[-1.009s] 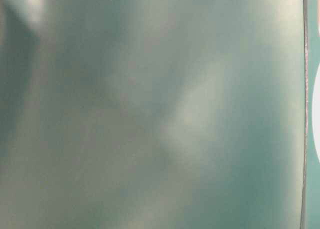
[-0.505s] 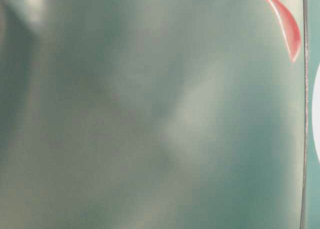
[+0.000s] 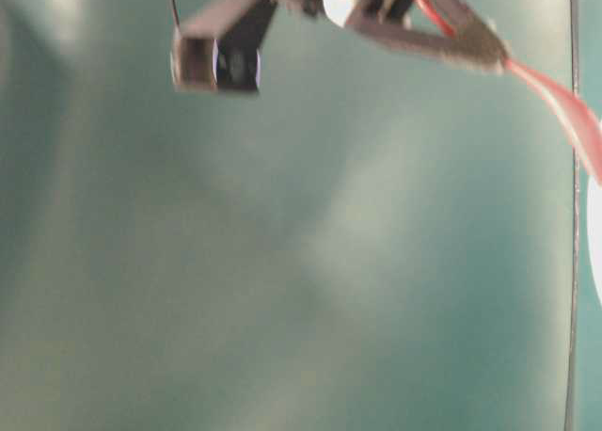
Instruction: Scoop the yellow hexagonal prism block from the bowl with a spoon using the right arm.
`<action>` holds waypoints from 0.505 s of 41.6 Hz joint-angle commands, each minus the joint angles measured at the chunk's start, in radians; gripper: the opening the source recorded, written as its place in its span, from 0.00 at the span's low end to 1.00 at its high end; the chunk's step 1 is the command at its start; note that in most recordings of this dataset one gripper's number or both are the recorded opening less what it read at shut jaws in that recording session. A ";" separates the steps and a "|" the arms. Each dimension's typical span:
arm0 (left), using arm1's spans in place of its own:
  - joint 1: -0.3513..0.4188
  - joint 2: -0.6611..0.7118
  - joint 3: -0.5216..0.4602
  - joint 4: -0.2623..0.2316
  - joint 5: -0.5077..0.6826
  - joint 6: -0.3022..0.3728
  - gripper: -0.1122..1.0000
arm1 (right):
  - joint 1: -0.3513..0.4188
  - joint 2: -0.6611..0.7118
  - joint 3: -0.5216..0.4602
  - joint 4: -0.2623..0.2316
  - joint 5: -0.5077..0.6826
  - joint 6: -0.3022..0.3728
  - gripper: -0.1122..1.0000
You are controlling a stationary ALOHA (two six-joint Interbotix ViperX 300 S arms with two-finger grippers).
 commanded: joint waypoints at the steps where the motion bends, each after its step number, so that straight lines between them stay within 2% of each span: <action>1: 0.002 0.009 -0.020 0.003 0.005 -0.003 0.10 | -0.002 0.031 -0.072 -0.034 0.037 0.021 0.31; 13: 0.002 0.011 -0.020 0.002 0.011 -0.002 0.10 | -0.002 0.112 -0.166 -0.207 0.166 0.133 0.31; 21: 0.002 0.011 -0.020 0.003 0.011 -0.002 0.10 | 0.006 0.144 -0.183 -0.255 0.189 0.161 0.31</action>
